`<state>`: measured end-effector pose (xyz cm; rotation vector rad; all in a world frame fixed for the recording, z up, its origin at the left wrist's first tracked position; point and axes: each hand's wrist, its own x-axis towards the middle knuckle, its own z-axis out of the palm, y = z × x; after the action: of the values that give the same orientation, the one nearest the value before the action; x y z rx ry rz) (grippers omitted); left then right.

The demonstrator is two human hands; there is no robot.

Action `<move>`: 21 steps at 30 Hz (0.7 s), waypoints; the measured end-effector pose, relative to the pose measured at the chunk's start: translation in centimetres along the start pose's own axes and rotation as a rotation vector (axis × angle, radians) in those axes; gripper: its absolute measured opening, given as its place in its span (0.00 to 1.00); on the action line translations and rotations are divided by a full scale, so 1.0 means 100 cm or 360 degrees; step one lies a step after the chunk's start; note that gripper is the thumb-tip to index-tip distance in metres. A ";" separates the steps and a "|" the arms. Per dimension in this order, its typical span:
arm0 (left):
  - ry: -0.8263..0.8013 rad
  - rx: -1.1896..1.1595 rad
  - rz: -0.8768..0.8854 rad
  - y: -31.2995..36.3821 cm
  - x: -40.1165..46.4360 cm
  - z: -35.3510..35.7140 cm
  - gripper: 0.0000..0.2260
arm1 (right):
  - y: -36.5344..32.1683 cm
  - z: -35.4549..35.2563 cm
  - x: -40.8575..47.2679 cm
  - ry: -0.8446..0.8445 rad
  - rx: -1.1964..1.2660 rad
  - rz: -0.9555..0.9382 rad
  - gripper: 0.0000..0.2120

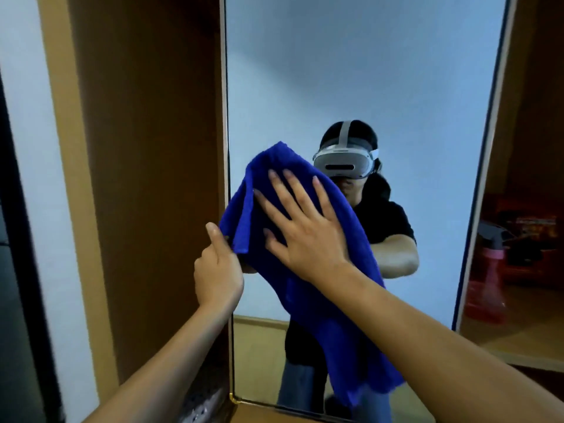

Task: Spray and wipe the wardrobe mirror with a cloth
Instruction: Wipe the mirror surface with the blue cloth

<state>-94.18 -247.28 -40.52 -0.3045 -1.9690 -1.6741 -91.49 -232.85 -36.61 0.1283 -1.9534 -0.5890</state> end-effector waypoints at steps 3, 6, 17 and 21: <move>-0.0054 0.0048 -0.0177 0.022 0.021 -0.004 0.31 | 0.017 -0.012 0.047 0.0005 -0.0008 0.0014 0.29; -0.0153 -0.0192 -0.0170 0.070 0.050 -0.005 0.28 | 0.031 -0.021 0.075 -0.0067 -0.0039 -0.0007 0.30; -0.0210 -0.0443 -0.0431 0.190 0.120 -0.002 0.22 | 0.110 -0.069 0.124 -0.0108 -0.0126 -0.0046 0.28; -0.0143 -0.0348 -0.0355 0.230 0.141 -0.002 0.22 | 0.172 -0.108 0.163 -0.0034 -0.0143 0.0180 0.27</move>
<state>-94.43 -245.09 -13.64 -0.2501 -1.9450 -2.0576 -86.44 -227.15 -11.67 -0.0446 -1.9371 -0.6047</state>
